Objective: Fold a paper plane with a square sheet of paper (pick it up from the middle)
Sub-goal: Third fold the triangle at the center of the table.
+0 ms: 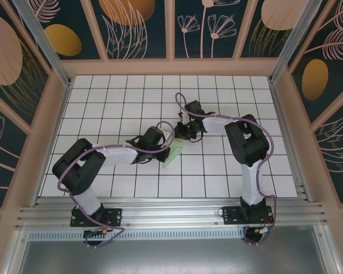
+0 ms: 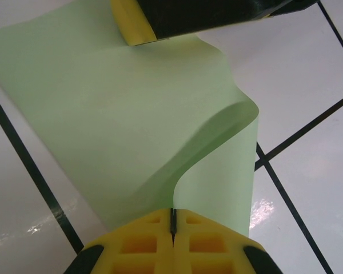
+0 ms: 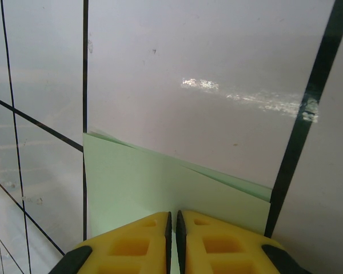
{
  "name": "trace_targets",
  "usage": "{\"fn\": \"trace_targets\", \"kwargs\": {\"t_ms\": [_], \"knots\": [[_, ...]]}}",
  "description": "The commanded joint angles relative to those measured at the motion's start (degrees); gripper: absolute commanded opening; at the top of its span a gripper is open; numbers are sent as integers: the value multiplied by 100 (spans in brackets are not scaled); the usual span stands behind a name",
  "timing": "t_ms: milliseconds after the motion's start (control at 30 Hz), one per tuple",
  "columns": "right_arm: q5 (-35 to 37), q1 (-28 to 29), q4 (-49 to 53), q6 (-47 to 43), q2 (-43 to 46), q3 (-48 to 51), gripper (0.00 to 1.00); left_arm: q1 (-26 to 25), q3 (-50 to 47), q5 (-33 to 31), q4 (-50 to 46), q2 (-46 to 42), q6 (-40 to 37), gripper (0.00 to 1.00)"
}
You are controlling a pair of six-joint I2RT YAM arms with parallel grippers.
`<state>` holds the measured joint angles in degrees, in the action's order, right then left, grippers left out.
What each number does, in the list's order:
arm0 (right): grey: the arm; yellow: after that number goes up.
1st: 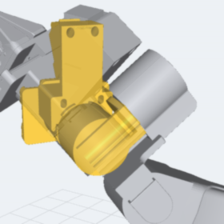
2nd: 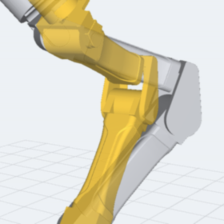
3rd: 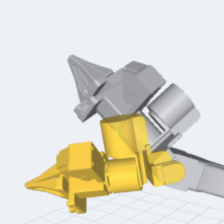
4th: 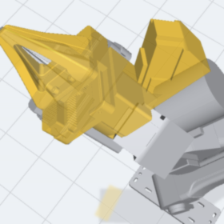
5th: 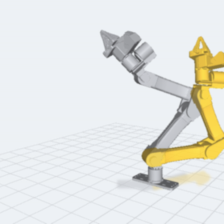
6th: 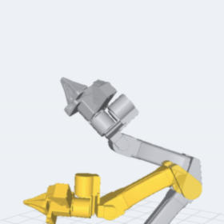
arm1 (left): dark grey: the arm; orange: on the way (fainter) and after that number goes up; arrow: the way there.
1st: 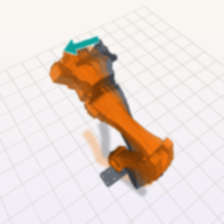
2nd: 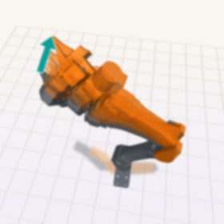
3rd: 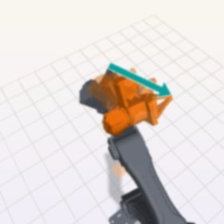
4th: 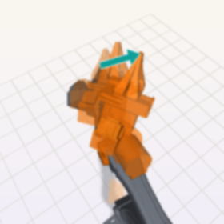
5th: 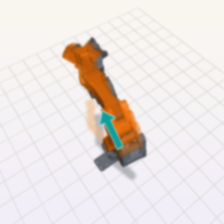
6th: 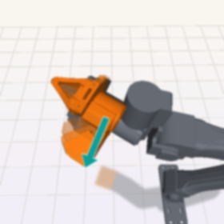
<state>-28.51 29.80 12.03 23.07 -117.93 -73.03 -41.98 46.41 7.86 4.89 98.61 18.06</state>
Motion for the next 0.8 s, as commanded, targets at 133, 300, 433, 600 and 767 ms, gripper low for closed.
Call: {"fn": "trace_targets", "kwargs": {"t_ms": [133, 300, 433, 600, 767], "knots": [[280, 34, 302, 75, -318, 79, 16, 37, 143, -133, -61, 150, -171, 7], [307, 33, 304, 75, -313, 96, 16, 36, 84, -121, -40, 151, -114, 7], [310, 34, 309, 67, -319, 103, 16, 36, 10, -27, 13, 89, -21, 7], [337, 30, 328, 75, -332, 75, 16, 36, -15, 119, 52, 11, 85, 7], [355, 34, 333, 66, -336, 88, 16, 40, -19, 65, -19, -4, 103, 6]]}}
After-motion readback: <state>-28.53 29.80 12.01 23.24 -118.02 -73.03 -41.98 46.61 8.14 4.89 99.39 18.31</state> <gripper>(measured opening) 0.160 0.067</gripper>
